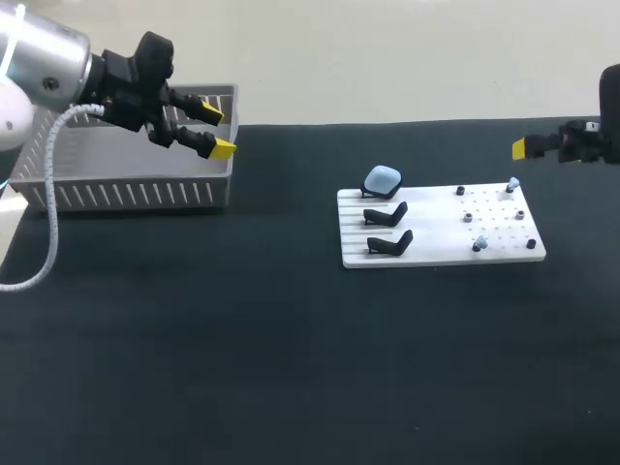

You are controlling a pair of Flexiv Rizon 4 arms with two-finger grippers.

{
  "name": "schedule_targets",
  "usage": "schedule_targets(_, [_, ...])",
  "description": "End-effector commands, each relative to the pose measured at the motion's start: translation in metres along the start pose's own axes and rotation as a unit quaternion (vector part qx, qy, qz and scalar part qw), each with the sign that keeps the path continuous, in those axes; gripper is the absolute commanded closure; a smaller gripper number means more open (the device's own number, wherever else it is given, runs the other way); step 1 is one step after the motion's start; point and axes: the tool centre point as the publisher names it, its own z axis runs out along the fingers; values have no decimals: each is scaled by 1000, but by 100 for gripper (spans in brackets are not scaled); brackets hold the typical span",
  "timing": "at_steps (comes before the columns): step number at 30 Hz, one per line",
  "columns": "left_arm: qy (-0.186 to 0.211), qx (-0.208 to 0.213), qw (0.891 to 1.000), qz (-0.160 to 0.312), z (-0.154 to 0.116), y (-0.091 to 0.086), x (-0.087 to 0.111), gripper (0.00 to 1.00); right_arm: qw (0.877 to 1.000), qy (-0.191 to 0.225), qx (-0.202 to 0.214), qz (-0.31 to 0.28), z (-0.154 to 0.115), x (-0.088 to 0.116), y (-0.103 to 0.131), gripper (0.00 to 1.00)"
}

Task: Pick up each earbud case from the left stands, insert the matching earbuds, close the lid, and place the case in the box.

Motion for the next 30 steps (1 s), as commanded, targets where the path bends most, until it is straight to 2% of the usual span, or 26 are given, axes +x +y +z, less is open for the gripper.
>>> schedule_targets(1, [-5, -2, 1000, 13, 2, 0, -1, 0, 1000, 0, 1, 0, -1, 0, 0, 0])
schedule_targets(6, [-25, 9, 996, 80, 16, -5, -15, 0, 1000, 0, 1, 0, -1, 0, 0, 0])
schedule_targets(12, [-18, 39, 989, 140, 38, -6, -30, 0, 1000, 0, 1, 0, -1, 0, 0, 0])
schedule_targets(22, [-17, 80, 984, 156, 72, -7, -40, 0, 1000, 0, 1, 0, -1, 0, 0, 0])
schedule_targets(30, [-20, 87, 986, 144, 98, -12, -29, 0, 1000, 0, 1, 0, -1, 0, 0, 0])
